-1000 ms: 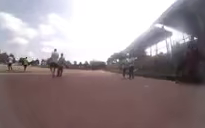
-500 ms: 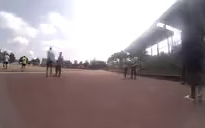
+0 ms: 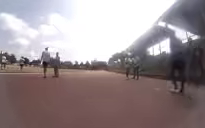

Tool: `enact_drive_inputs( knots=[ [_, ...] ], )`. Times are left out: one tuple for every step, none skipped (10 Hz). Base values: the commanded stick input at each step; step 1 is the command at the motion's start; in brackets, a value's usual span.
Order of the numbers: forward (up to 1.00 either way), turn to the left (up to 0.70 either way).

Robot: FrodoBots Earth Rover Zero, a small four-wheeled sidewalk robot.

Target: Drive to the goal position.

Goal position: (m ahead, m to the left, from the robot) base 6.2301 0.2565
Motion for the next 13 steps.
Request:
enact_drive_inputs(
  knots=[
    [0.7, 0.0],
    [0.7, 0.0],
    [0.7, 0.0],
    [0.7, 0.0],
    [0.7, 0.0],
    [0.7, 0.0],
    [0.7, 0.0],
    [0.7, 0.0],
    [0.7, 0.0],
    [0.7, 0.0],
    [0.7, 0.0],
    [0.7, 0.0],
    [0.7, 0.0]
  ],
)
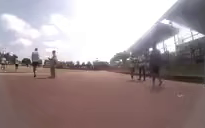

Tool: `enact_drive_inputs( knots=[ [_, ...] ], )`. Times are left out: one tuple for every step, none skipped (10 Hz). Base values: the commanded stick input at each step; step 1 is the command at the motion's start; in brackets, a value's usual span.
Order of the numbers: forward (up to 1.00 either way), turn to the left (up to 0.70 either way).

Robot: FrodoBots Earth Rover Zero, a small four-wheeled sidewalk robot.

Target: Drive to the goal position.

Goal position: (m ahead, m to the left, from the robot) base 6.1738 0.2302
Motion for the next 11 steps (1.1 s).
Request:
enact_drive_inputs(
  knots=[
    [0.7, 0.0],
    [0.7, 0.0],
    [0.7, 0.0],
    [0.7, 0.0],
    [0.7, 0.0],
    [0.7, 0.0],
    [0.7, 0.0],
    [0.7, 0.0],
    [0.7, 0.0],
    [0.7, 0.0],
    [0.7, 0.0]
  ],
)
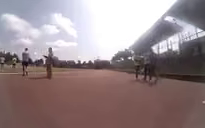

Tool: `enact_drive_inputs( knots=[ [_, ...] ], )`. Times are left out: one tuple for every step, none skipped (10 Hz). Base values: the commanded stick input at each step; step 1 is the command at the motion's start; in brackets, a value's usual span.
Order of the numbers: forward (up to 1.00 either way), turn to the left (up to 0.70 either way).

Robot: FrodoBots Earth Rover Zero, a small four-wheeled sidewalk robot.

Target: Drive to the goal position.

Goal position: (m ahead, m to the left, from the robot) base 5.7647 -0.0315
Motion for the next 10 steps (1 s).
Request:
enact_drive_inputs(
  knots=[
    [0.7, 0.0],
    [0.7, 0.0],
    [0.7, 0.0],
    [0.7, 0.0],
    [0.7, 0.0],
    [0.7, 0.0],
    [0.7, 0.0],
    [0.7, 0.0],
    [0.7, 0.0],
    [0.7, 0.0]
  ],
)
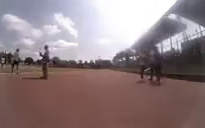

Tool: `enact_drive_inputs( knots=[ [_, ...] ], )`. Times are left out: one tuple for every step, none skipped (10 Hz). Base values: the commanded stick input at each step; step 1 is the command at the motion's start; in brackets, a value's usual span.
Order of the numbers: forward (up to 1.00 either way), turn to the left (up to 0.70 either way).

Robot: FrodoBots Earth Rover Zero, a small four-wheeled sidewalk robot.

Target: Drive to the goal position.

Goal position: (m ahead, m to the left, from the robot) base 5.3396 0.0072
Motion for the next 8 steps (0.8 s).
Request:
enact_drive_inputs(
  knots=[
    [0.7, 0.0],
    [0.7, 0.0],
    [0.7, 0.0],
    [0.7, 0.0],
    [0.7, 0.0],
    [0.7, 0.0],
    [0.7, 0.0],
    [0.7, 0.0]
  ],
)
